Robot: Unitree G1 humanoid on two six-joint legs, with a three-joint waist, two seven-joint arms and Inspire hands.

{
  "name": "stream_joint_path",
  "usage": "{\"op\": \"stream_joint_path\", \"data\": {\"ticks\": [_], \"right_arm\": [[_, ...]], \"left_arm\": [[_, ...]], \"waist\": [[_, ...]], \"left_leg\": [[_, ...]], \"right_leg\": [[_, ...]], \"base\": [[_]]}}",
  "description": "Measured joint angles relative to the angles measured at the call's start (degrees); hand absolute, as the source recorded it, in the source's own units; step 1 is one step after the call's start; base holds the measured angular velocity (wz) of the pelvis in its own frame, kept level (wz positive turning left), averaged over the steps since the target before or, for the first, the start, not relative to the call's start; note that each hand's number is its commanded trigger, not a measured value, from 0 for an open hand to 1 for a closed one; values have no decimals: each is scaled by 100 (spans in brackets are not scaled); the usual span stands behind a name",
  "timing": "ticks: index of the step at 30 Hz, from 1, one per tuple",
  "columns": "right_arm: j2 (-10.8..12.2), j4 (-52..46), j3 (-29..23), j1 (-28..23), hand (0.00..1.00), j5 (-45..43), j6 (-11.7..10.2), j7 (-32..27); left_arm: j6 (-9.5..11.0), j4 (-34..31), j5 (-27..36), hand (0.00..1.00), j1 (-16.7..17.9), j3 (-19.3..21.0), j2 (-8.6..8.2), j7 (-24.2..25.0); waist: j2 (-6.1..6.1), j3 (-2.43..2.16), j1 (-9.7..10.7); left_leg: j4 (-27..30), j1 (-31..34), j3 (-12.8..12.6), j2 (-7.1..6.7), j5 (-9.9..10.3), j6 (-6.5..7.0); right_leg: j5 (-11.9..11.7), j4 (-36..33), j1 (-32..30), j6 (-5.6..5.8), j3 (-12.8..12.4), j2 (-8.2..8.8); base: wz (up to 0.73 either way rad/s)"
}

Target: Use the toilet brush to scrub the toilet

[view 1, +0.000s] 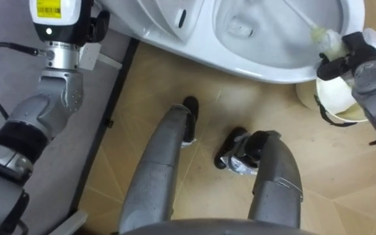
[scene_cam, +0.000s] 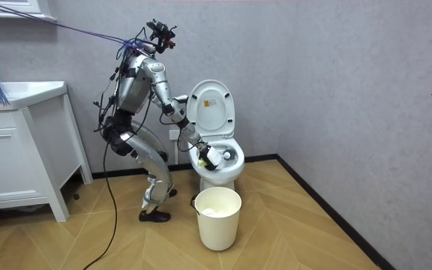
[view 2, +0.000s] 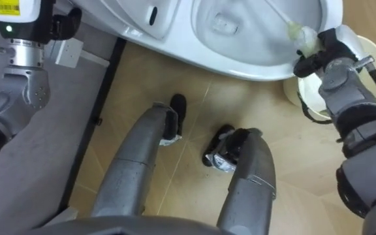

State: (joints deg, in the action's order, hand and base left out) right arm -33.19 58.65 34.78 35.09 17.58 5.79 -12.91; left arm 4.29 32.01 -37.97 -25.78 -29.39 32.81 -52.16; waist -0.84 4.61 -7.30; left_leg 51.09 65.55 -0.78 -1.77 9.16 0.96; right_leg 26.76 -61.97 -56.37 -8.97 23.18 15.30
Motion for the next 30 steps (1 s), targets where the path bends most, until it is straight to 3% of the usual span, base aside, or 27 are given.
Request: {"op": "stream_joint_path", "data": {"ticks": [10, 13, 15, 17, 21, 25, 27, 28, 30], "right_arm": [[207, 139, -65, -186, 100, 1568, 8, 484], [368, 180, -254, -367, 100, 1795, 17, 638], [390, 200, -349, -490, 100, 1988, 58, 792], [433, 431, -502, -589, 100, 1990, 88, 965], [422, 814, -909, -747, 100, 1491, 115, 1056], [427, 808, -1059, -1058, 100, 889, 132, 1066], [489, 803, -1222, -1349, 100, 405, 135, 1058], [508, 799, -1268, -1438, 100, 326, 132, 1058], [610, 616, -1412, -1958, 100, 116, 120, 1037]], "left_arm": [[-32, -5, 0, 0, 4, 0, 0, 57], [-109, 21, -7, 0, 88, 1, -5, 267], [-193, 4, -9, 0, 206, 15, -24, 423], [-279, -19, 20, 0, 567, 190, -23, 690], [-371, -60, 38, 0, 1095, 465, -44, 988], [-419, -34, 82, 0, 1715, 768, -256, 1184], [-417, 43, 76, 0, 2054, 899, -434, 1312], [-410, 84, 79, 0, 2144, 911, -481, 1320], [-418, 94, 83, 0, 2581, 993, -583, 1453]], "waist": [[2, -10, 103], [-4, -13, 91], [-15, -18, 81], [-24, -24, 76], [-20, -32, 81], [4, -111, 71], [84, -215, 61], [101, -231, 58], [191, -326, 61]], "left_leg": [[16, -55, -28, -18, -31, 67], [-26, -257, -34, -21, -9, 99], [-92, -434, -34, -49, -3, 108], [-221, -739, -57, -67, -5, 131], [-586, -1245, -74, -93, -51, 176], [-1040, -1864, -142, -81, -99, 221], [-1401, -2333, -174, -99, -123, 253], [-1484, -2478, -185, -98, -126, 256], [-1877, -3093, -201, -83, -126, 254]], "right_leg": [[-106, 32, 66, 92, -31, 4], [-115, 108, 265, 115, -32, -3], [-125, 179, 422, 155, -58, -8], [-140, 318, 712, 213, -76, -12], [-199, 657, 1152, 357, -125, -57], [-326, 1168, 1745, 473, -127, -144], [-403, 1524, 2167, 553, -134, -173], [-432, 1639, 2302, 568, -133, -192], [-521, 2151, 2909, 674, -177, -344]], "base": [[-2], [-4], [-3], [0], [4], [-7], [-5], [-14], [-14]]}}
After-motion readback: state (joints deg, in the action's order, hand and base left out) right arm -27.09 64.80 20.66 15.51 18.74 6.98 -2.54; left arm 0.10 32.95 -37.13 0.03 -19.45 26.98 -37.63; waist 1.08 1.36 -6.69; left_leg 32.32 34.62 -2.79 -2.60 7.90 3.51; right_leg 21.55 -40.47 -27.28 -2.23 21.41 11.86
